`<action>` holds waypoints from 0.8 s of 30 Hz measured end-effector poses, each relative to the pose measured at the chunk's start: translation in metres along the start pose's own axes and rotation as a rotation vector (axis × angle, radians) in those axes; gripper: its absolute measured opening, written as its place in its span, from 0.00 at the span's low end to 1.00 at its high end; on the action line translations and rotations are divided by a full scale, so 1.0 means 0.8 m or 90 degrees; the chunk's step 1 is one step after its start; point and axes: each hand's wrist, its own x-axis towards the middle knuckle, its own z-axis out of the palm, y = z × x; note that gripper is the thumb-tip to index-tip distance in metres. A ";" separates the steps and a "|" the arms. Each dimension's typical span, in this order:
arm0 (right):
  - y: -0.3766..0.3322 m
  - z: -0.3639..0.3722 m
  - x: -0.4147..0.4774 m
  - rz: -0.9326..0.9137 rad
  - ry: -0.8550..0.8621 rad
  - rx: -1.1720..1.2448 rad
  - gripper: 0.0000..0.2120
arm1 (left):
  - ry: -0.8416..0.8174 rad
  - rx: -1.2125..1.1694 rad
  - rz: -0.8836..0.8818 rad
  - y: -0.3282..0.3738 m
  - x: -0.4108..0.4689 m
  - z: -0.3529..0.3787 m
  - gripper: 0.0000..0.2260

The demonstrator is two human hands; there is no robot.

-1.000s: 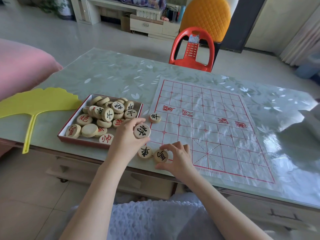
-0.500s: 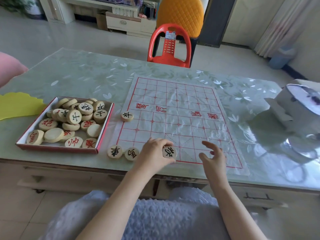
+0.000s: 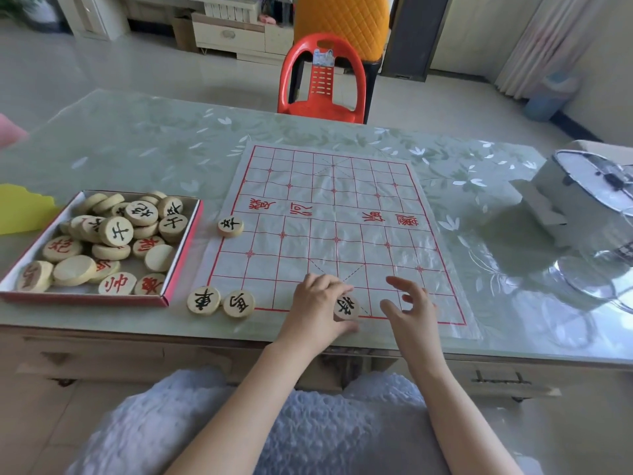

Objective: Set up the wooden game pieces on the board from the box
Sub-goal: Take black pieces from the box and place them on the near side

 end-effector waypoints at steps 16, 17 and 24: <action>-0.073 0.100 -0.013 -0.127 -0.164 -0.015 0.12 | 0.342 -0.083 -0.268 -0.154 -0.066 -0.176 0.11; -0.080 0.109 -0.012 -0.130 -0.171 -0.013 0.12 | 0.354 -0.088 -0.285 -0.165 -0.066 -0.182 0.10; -0.143 0.205 0.011 -0.217 -0.225 -0.039 0.14 | 0.508 0.000 -0.386 -0.229 -0.046 -0.221 0.15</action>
